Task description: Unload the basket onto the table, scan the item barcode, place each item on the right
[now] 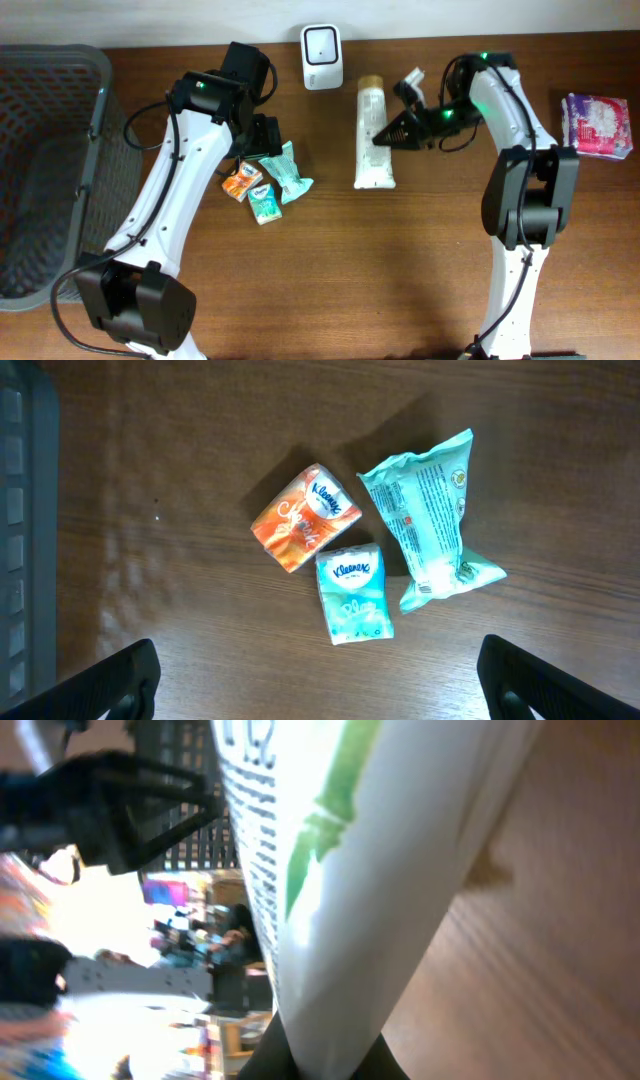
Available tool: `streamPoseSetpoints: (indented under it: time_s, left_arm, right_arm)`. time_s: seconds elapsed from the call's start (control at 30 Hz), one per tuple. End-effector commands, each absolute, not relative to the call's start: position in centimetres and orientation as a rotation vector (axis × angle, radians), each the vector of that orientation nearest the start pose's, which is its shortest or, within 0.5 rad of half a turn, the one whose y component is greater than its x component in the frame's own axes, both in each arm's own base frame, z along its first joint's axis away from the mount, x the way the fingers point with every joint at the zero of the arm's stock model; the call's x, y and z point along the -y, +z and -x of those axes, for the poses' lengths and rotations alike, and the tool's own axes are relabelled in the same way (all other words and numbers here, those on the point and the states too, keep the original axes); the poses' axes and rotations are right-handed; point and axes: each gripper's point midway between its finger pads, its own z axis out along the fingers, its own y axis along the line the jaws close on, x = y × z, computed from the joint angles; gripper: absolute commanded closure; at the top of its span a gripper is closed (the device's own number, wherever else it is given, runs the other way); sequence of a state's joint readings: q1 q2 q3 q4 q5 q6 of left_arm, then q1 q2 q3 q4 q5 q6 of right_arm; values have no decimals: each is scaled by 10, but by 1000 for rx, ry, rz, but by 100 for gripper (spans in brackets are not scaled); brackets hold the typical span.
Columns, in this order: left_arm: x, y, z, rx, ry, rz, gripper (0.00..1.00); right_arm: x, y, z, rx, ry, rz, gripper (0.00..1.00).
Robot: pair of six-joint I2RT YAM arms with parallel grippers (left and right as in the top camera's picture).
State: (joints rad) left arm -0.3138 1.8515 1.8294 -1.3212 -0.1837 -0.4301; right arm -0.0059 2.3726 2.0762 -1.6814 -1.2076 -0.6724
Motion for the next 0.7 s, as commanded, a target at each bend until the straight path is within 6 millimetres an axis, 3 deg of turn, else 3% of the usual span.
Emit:
streamPoseSetpoints:
  time_s: [0.0, 0.2, 0.33, 0.53, 0.67]
  left_arm:
    - [93, 196, -384, -2829, 107, 178, 1]
    - [93, 196, -384, -2829, 107, 178, 1]
    - [93, 196, -384, -2829, 107, 178, 1]
    - [93, 196, -384, -2829, 107, 178, 1]
    - [93, 196, -384, -2829, 107, 178, 1]
  right_arm:
    - [-164, 214, -417, -2157, 1660, 770, 96]
    - [-184, 229, -413, -2041, 1645, 886, 96]
    - [-191, 239, -412, -1991, 1698, 861, 96]
    - [-192, 240, -411, -1998, 1715, 844, 96]
    - [-203, 240, -406, -1995, 1730, 875, 96]
